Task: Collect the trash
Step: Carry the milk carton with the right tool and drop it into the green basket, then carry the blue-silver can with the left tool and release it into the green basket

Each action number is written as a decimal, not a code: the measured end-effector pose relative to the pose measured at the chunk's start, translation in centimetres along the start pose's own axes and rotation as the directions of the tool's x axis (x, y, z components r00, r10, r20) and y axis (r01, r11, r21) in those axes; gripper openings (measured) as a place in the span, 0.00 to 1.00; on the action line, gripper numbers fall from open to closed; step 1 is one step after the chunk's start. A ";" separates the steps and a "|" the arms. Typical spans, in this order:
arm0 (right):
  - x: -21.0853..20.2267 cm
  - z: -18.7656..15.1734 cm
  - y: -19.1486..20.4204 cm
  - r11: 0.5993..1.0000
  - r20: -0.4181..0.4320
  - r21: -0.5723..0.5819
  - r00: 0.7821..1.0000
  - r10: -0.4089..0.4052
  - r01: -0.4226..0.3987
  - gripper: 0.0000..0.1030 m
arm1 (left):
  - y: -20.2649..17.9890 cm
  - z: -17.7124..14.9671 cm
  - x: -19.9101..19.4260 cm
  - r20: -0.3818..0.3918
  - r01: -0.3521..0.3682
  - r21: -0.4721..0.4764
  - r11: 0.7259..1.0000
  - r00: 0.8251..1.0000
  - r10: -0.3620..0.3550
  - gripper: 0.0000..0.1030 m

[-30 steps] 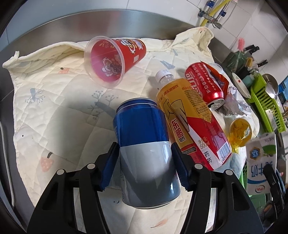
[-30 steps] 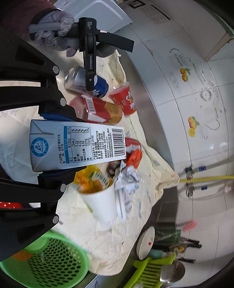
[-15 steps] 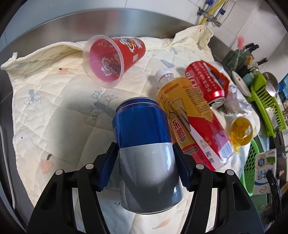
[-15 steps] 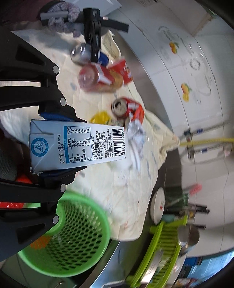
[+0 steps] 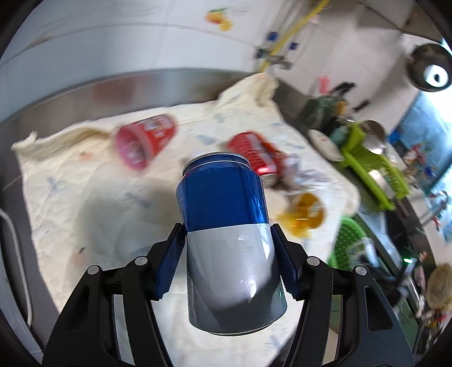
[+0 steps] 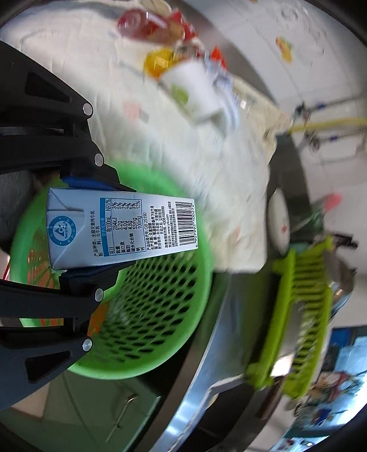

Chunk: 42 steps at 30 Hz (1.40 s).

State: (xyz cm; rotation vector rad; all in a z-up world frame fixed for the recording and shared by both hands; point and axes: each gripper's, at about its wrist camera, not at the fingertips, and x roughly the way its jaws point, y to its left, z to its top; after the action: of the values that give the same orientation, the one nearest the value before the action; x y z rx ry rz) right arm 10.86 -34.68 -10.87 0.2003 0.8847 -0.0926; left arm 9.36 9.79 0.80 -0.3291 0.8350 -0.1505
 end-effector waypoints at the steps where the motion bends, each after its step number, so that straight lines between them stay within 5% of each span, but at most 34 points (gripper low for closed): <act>1: 0.5 -0.2 -0.4 1.000 -0.011 0.005 1.000 -0.010 0.010 0.40 | -0.9 0.2 0.0 0.001 0.020 0.017 1.000 1.000 -0.020 0.59; 11: 3.4 -0.7 -2.8 0.999 -0.050 0.041 0.998 -0.030 0.032 0.40 | -13.2 0.9 3.2 -0.079 0.225 0.196 0.954 0.974 -0.214 0.59; 20: -0.9 -1.1 -4.9 0.999 0.032 0.048 0.999 -0.016 0.014 0.52 | -23.8 -1.4 9.0 -0.205 0.346 0.315 0.884 0.934 -0.293 0.59; 34: -8.4 -3.9 -7.4 0.997 0.163 0.018 0.984 -0.076 0.074 0.75 | -33.5 -7.4 18.6 -0.396 0.415 0.414 0.810 0.884 -0.250 0.59; 42: -9.2 -5.2 -8.1 0.996 0.183 0.023 0.979 -0.091 0.088 0.77 | -35.1 -9.9 23.5 -0.452 0.380 0.428 0.820 0.876 -0.170 0.60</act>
State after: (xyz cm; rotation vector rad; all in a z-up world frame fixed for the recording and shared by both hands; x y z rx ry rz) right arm -0.20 -41.53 -8.04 0.1624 0.7089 -0.1985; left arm 17.50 -31.49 -9.74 0.0894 1.1080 -0.7275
